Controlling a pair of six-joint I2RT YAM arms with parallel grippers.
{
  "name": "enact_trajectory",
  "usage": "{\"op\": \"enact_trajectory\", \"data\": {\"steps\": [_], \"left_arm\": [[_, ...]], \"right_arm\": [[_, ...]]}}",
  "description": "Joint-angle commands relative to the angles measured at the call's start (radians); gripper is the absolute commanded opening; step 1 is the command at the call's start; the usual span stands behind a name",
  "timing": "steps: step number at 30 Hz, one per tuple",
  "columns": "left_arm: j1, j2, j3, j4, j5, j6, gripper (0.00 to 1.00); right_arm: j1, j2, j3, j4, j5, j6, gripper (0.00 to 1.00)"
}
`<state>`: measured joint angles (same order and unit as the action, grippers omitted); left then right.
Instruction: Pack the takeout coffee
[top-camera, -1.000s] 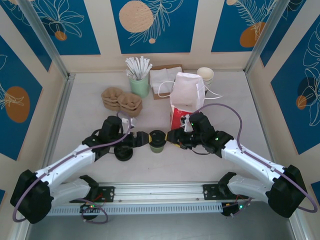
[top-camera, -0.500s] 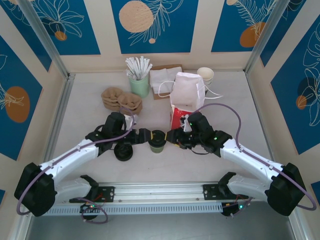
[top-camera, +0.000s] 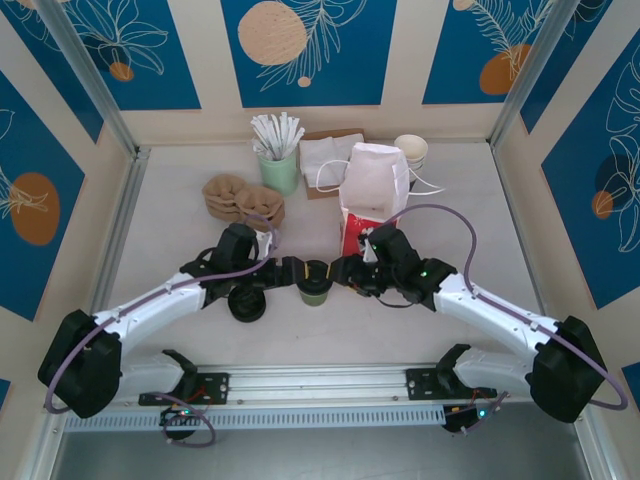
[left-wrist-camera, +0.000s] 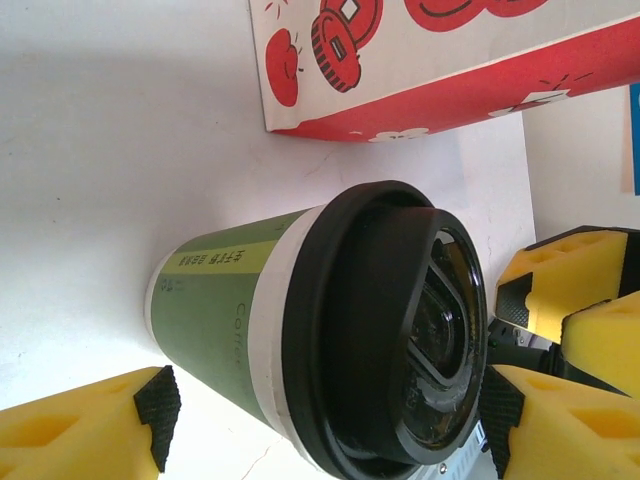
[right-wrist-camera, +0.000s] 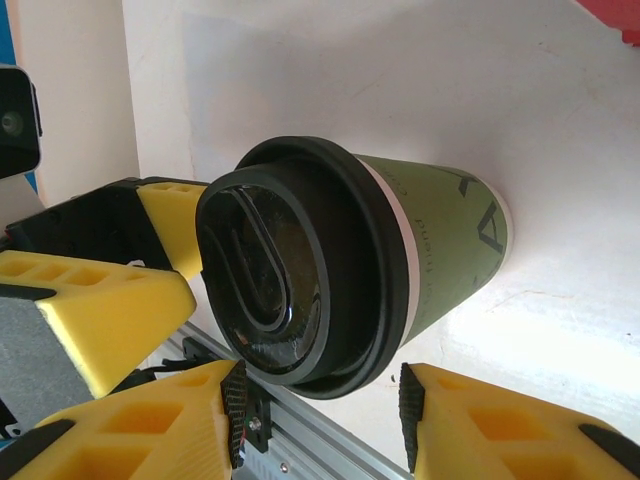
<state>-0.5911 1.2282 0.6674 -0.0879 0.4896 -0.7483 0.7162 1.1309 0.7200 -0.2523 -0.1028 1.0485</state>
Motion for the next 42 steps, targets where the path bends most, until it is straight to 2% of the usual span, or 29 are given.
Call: {"op": "enact_trajectory", "data": {"steps": [1,30,38,42], "left_arm": [[0.003,0.005,-0.009,0.021,0.005,0.027,0.79],[0.004,-0.010,-0.021,-0.064,-0.066,0.032,0.68],[0.004,0.020,-0.017,-0.053,-0.046,0.031,0.58],[0.004,0.026,-0.021,-0.044,-0.039,0.032,0.57]], "right_arm": [[0.011,0.015,0.028,0.010,0.018,0.015,0.47],[0.018,0.084,0.056,0.017,0.020,0.013,0.47],[0.026,0.102,0.070,0.007,0.023,0.006,0.47],[0.029,0.114,0.074,0.005,0.026,0.006,0.47]]}}
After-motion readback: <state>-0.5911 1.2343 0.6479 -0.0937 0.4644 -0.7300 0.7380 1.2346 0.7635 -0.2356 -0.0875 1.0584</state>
